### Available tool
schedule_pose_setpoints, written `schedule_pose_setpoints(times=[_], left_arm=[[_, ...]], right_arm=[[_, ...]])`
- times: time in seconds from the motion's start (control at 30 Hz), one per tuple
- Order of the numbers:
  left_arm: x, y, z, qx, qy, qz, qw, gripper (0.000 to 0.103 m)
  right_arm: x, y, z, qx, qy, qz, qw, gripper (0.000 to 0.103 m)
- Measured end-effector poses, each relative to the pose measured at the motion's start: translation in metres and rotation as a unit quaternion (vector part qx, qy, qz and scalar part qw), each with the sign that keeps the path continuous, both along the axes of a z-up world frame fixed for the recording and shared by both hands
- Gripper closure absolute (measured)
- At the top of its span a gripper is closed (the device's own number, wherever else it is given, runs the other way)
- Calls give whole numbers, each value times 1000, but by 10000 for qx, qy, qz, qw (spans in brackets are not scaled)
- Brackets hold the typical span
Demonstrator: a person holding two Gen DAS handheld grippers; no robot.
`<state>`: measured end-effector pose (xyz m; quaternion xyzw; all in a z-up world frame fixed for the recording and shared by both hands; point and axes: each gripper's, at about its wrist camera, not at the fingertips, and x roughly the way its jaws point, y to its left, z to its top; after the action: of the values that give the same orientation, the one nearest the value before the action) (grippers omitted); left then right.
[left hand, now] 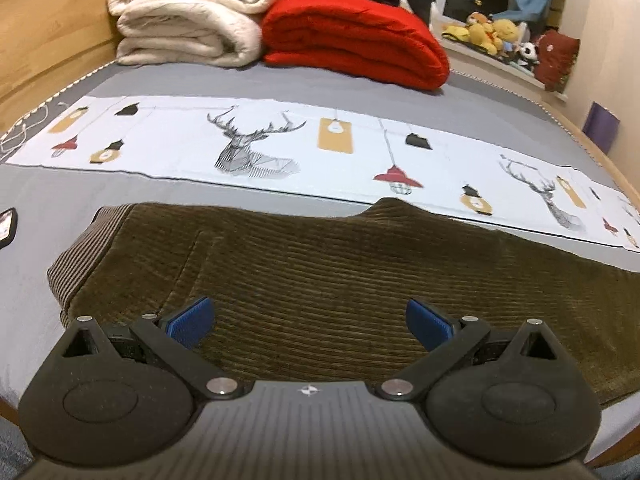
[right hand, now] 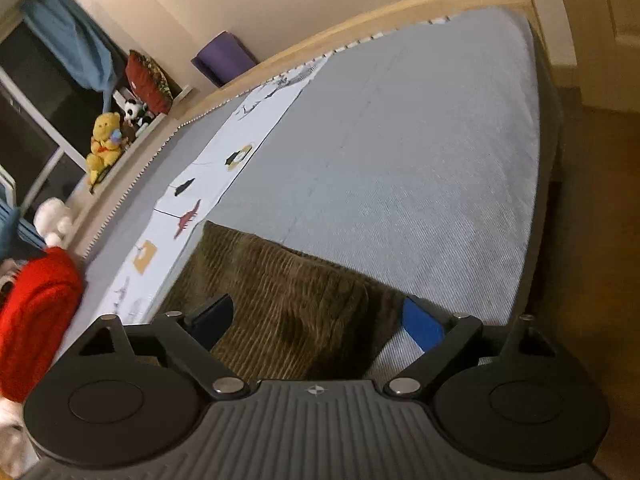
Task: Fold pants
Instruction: 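Open the left gripper and lay the pants flat on the bed, then grasp a leg hem with the right gripper and lift it over the other leg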
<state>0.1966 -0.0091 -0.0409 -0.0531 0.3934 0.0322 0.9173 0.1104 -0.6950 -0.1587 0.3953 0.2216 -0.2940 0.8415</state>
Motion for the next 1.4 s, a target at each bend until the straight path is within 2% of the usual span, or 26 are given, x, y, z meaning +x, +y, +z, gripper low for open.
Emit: schedule_pose_setpoints(times=[0.07,0.13,0.17,0.2,0.27,0.43,0.5,0.6,0.67,0.77,0.8,0.83,0.9,1.0,1.07,1.1,1.13,1.17,1.2,1.23,1.27,1.3,1.33,1.4], left_arm=[[4,0,-5,-30,106,25,9999,0],[7,0,-8,-76,165,32,9998,0],[8,-1,-10,-84,171,24,9998,0],[8,-1,-11,-71,169,11,9998,0],[10,-3,-13,6,178,-20,9998,0],[17,3,-16,49,188,54,9998,0],[20,9,-15,19,202,107,9997,0],[30,20,-15,-87,230,213,9995,0],[37,26,-18,-153,245,251,9993,0],[48,32,-26,-190,202,203,9994,0],[50,33,-29,-236,168,189,9994,0],[53,34,-33,-327,173,187,9991,0],[58,36,-38,-542,286,211,9979,0],[67,37,-42,-849,446,193,9952,0],[67,35,-42,-825,411,186,9956,0],[65,35,-41,-796,389,194,9959,0],[64,35,-40,-799,375,185,9959,0],[63,35,-39,-835,366,161,9957,0],[62,35,-39,-873,358,123,9955,0],[60,35,-38,-876,347,89,9955,0],[59,35,-37,-850,334,75,9958,0],[57,34,-36,-807,312,74,9962,0],[56,33,-35,-771,293,89,9966,0],[54,32,-35,-765,295,111,9966,0]], right_arm=[[9,5,0,-270,127,188,9994,6],[9,8,-1,-386,81,390,9985,11],[7,7,-1,-298,-9,449,9985,27],[5,5,-3,-70,-124,507,9986,54],[3,-3,-11,621,-345,687,9951,84],[13,4,-5,435,-2,359,9984,85],[25,12,3,259,376,252,9986,85],[50,39,29,-600,953,299,9932,86],[70,73,55,-1534,1042,615,9807,86],[96,143,93,-2686,782,1423,9495,86],[102,171,102,-3026,664,1738,9348,86],[108,208,109,-3408,491,2172,9134,86],[111,270,112,-3836,116,2971,8743,86],[103,359,90,-4153,-219,4419,7948,86],[92,404,55,-4294,23,5327,7293,86],[83,419,32,-4366,244,5765,6902,86],[77,428,14,-4375,520,6072,6612,86],[68,435,2,-4629,605,6137,6368,86],[59,439,-2,-5001,479,6087,6141,86],[59,437,1,-4955,480,6123,6142,86],[64,429,7,-4619,444,6095,6429,86],[68,423,10,-4346,422,6052,6657,86],[70,418,14,-4221,382,5975,6807,86],[69,416,20,-4307,233,5842,6875,86]])
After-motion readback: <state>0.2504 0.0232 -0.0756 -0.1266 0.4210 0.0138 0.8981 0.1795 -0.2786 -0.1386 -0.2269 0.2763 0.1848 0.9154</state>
